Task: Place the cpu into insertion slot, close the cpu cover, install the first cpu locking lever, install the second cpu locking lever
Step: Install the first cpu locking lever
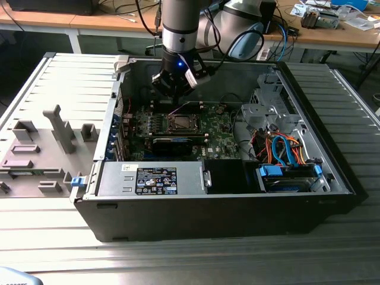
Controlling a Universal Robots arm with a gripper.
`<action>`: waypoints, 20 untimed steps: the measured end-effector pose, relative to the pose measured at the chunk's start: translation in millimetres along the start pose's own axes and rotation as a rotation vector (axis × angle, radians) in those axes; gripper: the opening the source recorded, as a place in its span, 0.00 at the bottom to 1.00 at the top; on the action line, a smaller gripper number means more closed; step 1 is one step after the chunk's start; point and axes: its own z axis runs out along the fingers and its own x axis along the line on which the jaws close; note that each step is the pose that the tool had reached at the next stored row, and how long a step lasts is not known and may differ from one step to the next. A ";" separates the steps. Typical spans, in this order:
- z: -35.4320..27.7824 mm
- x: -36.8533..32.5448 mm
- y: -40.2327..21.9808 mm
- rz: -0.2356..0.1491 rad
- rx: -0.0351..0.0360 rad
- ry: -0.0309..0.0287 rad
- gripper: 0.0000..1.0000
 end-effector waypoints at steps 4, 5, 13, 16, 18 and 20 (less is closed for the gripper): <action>1.3 0.0 0.0 0.000 0.0000 0.0000 0.11; 1.6 0.0 -0.1 0.000 0.0000 0.0000 0.11; 7.3 -0.2 -0.3 0.000 0.0000 0.0000 0.11; 8.8 -0.1 0.0 0.000 0.0001 0.0001 0.11; 9.7 -0.3 1.1 0.000 -0.0002 0.0000 0.11; 11.1 -0.7 3.2 0.000 -0.0002 0.0000 0.11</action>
